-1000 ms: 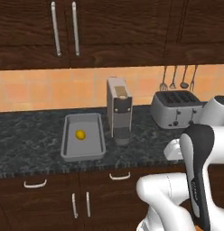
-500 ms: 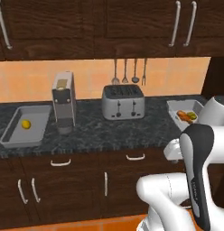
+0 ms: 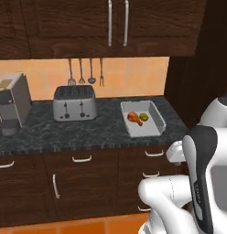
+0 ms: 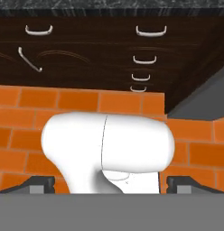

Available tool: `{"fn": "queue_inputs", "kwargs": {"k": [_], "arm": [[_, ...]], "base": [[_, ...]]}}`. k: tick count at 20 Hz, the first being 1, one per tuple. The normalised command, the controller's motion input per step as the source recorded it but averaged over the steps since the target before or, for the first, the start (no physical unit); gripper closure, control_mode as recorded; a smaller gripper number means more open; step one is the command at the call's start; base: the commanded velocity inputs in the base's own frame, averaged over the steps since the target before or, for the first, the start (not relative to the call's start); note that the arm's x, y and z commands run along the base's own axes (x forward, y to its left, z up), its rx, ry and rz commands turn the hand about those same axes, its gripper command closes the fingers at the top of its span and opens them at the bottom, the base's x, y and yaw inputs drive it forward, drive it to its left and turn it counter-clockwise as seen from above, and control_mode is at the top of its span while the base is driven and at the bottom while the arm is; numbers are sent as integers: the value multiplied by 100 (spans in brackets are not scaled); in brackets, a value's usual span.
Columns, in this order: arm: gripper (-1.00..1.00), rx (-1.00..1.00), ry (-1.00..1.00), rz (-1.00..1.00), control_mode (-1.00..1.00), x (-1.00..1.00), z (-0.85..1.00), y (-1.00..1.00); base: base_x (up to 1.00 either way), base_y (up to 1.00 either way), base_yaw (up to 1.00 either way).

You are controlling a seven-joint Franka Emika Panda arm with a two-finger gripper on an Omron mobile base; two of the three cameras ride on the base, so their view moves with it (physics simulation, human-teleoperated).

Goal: Place one lemon and one chicken drumstick in each tupperware on the nearby counter, to pack two identical lunches.

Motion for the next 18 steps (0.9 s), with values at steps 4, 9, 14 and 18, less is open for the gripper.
{"fn": "queue_inputs", "kwargs": {"k": [4,9,14,18], "arm": [[-100,0,0,0,100,0,0,0],[-100,0,0,0,100,0,0,0],[-100,0,0,0,100,0,0,0],[-100,0,0,0,100,0,0,0]], "base": [[0,-100,0],[0,-100,0],[0,-100,0],[9,-93,0]]}}
